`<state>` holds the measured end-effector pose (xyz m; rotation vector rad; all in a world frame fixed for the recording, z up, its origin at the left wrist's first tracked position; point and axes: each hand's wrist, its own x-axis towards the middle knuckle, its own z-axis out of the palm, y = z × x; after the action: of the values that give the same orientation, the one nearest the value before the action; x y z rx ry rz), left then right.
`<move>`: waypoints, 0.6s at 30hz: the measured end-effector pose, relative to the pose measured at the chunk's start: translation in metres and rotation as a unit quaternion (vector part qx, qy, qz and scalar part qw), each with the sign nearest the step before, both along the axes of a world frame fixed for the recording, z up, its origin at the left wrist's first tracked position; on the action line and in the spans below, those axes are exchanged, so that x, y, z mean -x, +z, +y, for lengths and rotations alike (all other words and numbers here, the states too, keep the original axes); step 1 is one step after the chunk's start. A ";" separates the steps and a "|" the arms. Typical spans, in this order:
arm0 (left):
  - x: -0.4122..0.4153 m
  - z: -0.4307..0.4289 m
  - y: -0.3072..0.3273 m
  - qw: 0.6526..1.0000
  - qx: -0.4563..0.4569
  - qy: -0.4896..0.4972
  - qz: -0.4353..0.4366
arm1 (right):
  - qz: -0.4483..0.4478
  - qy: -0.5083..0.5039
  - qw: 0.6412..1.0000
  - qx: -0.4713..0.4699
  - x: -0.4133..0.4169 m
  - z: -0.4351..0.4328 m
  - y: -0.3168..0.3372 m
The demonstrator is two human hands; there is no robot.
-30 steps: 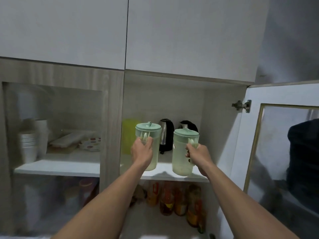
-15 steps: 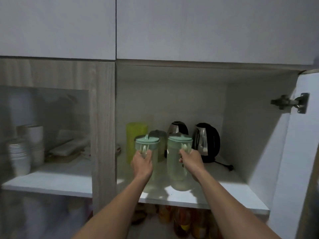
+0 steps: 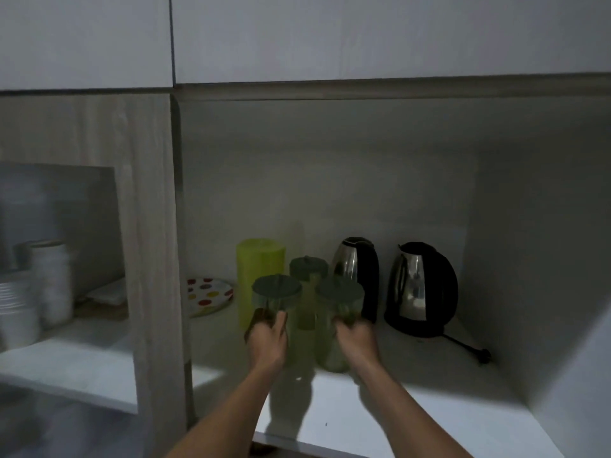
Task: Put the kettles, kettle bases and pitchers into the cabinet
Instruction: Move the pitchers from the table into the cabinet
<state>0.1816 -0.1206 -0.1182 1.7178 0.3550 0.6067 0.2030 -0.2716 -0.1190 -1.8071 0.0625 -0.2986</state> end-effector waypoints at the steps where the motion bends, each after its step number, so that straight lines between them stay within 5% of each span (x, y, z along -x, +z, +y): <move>1: -0.004 0.000 0.000 1.000 -0.004 0.004 0.003 | 0.003 0.003 1.000 0.000 -0.003 0.002 0.000; 14: -0.011 0.002 0.006 0.992 -0.070 0.042 0.093 | 0.032 0.010 0.997 0.067 -0.015 0.002 0.004; 18: 0.003 0.007 0.010 0.974 -0.163 0.105 0.118 | 0.041 -0.024 0.988 0.144 -0.003 -0.001 0.009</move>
<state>0.1785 -0.1137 -0.1084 2.0925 0.6397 0.6404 0.2060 -0.2725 -0.1101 -2.1072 0.1271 -0.2773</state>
